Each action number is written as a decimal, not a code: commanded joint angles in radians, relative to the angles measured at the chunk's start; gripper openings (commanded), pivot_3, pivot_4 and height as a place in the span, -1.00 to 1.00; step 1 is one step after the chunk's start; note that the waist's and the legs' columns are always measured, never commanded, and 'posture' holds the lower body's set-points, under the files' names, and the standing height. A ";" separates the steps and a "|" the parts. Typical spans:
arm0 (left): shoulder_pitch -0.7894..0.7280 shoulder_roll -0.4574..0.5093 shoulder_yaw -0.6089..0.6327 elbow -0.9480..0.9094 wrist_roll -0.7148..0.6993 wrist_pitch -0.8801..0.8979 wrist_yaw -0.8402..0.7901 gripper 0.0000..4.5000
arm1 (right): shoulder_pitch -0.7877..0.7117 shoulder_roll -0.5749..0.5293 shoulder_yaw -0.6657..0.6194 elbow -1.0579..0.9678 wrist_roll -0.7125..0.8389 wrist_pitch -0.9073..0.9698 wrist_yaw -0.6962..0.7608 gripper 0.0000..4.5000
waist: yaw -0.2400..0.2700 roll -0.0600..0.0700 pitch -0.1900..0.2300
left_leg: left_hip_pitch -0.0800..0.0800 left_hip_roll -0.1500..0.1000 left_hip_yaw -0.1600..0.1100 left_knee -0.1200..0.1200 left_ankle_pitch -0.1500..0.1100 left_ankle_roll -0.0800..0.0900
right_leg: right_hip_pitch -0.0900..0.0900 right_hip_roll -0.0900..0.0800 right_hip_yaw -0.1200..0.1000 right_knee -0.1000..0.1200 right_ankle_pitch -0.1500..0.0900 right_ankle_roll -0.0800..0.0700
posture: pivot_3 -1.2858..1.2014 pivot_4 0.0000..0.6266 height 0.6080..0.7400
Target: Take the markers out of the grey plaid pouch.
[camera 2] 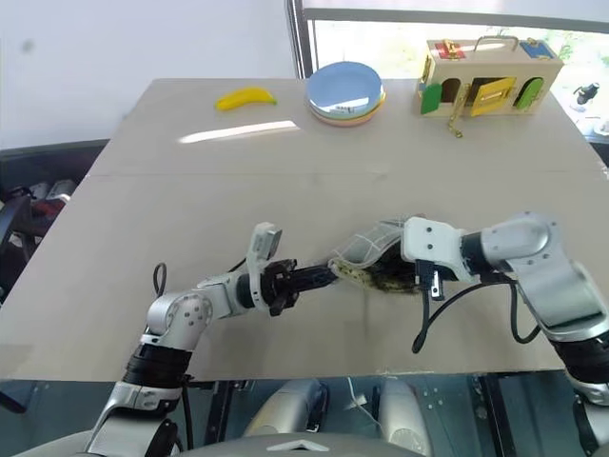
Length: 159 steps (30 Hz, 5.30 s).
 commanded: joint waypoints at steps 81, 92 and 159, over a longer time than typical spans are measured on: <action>-0.063 -0.001 0.089 0.052 -0.152 0.246 -0.018 -1.00 | -0.338 -0.021 0.413 0.218 -0.209 -0.022 -0.041 0.96 | -0.009 0.006 0.003 | -0.004 0.000 0.001 0.003 0.000 0.000 | -0.005 0.001 0.001 0.004 0.000 0.000 | 0.03 -0.52 1.00; -0.115 -0.039 0.088 0.196 -0.141 0.287 -0.021 -1.00 | -0.411 0.046 0.585 0.323 -0.326 -0.025 0.100 0.96 | -0.009 0.005 0.003 | -0.004 0.000 0.001 0.004 0.000 0.000 | -0.005 0.000 0.000 0.004 0.000 0.000 | 0.03 -0.52 1.00; -0.101 0.041 0.209 -0.079 0.299 -0.404 0.406 -1.00 | 0.004 -0.137 -0.122 0.432 -0.020 -0.008 -0.370 -0.37 | -0.002 0.000 0.000 | -0.003 0.000 0.005 0.002 0.000 0.000 | -0.005 0.000 0.004 0.004 0.000 0.000 | 0.03 -0.52 1.00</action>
